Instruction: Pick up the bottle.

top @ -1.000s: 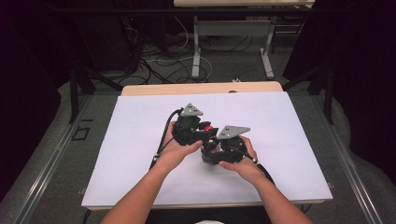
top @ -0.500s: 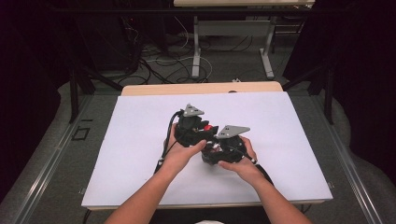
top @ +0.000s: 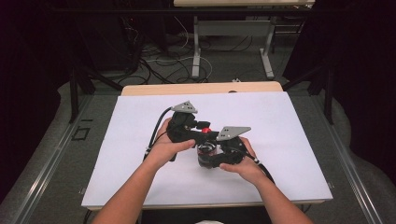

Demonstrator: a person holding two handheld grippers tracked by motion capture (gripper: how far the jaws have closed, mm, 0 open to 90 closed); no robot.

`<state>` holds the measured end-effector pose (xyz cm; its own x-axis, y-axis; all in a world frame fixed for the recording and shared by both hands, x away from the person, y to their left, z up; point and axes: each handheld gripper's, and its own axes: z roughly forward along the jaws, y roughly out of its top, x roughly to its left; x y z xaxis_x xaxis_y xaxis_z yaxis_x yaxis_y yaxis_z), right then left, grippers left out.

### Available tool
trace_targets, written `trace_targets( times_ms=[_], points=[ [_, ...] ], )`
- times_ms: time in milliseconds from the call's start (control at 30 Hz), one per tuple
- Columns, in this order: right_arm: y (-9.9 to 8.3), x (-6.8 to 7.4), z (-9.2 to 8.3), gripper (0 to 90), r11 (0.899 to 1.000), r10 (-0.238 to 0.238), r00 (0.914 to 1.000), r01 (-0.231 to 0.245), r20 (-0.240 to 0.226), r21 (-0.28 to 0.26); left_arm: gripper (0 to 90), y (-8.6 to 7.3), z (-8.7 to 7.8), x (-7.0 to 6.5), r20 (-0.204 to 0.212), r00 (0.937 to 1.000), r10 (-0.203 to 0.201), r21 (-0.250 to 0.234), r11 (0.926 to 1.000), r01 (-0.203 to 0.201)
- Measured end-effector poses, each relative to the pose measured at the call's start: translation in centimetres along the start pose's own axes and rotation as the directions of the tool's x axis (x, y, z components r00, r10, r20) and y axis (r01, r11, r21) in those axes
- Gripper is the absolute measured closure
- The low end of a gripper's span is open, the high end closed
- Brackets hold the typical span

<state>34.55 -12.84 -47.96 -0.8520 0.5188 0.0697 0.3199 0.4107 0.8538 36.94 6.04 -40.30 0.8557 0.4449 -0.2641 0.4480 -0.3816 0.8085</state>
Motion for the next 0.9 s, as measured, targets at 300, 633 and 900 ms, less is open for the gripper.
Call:
trace_targets(
  times_ms=[300,633,900],
  points=[
    [-0.1,0.0,0.2,29.9,1.000,-0.002,1.0000,0.002,-0.005,0.004,59.8,-0.4,0.3,0.0,-0.015,0.9998,0.016,-0.009,0.9998,-0.016],
    [0.0,0.2,0.2,30.0,1.000,0.031,0.9974,-0.031,0.064,-0.005,60.5,-0.3,0.9,-1.4,-0.187,0.9822,-0.021,-0.043,0.9990,0.013],
    [0.0,0.4,0.3,29.9,0.999,0.027,0.9906,-0.029,0.134,0.014,60.6,-0.4,1.7,-3.0,-0.335,0.9324,-0.135,-0.100,0.9892,0.107]
  ],
)
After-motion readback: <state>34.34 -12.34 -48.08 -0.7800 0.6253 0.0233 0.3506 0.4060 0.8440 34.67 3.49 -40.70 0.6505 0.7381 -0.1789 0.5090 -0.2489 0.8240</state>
